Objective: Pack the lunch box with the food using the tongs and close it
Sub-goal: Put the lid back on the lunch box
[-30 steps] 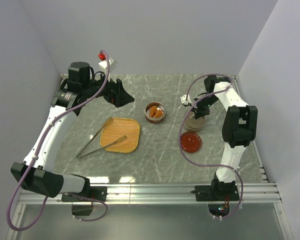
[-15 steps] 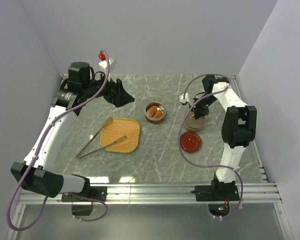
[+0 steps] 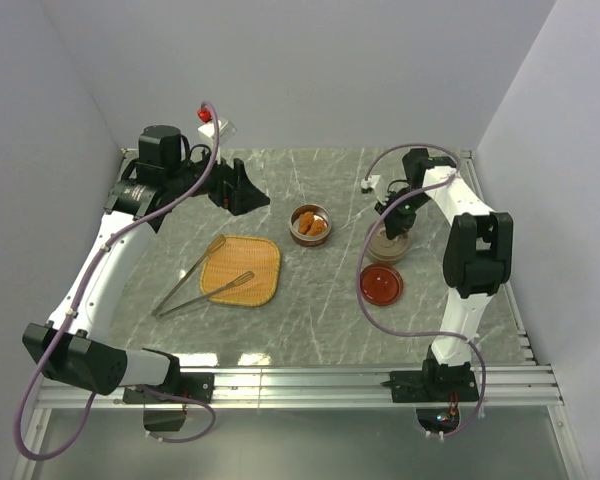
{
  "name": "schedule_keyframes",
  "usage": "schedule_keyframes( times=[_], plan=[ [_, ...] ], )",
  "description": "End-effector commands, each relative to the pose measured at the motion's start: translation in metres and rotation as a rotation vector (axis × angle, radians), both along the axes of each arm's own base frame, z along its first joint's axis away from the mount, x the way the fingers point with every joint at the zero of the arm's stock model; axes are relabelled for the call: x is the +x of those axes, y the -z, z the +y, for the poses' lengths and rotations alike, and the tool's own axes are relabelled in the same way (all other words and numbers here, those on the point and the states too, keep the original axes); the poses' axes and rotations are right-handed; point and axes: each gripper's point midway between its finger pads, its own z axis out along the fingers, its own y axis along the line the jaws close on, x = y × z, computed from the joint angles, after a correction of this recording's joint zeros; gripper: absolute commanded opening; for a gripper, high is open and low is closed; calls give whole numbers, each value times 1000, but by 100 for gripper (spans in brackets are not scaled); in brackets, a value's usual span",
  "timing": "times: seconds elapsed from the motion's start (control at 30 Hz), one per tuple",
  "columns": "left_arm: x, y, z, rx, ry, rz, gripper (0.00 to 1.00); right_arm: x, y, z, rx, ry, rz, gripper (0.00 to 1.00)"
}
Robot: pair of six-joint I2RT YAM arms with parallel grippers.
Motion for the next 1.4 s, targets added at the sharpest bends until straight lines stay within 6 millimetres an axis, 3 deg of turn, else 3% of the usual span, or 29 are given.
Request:
schedule_keyframes(
  times=[0.0,0.4,0.73,0.93,1.03,1.07,1.23,1.37],
  plan=[
    [3,-6,-1,-22,-3,-24,99,-3,20,-6,-31,241,77,0],
    [4,-3,1,-30,-25,-21,99,4,28,-20,-36,738,39,0],
    [1,5,1,-31,-11,6,99,-7,29,-6,69,871,178,0],
    [1,2,1,-33,-8,-3,99,-6,23,-9,87,910,149,0],
    [1,2,0,-36,-6,1,99,-6,21,-8,89,905,151,9],
    [1,2,0,-36,-4,3,99,-5,19,-7,92,900,150,17],
    [0,4,0,-36,-4,3,99,-8,9,0,130,884,177,31],
    [-2,3,0,-38,-2,-1,99,-2,-4,3,153,871,152,36]
  ],
)
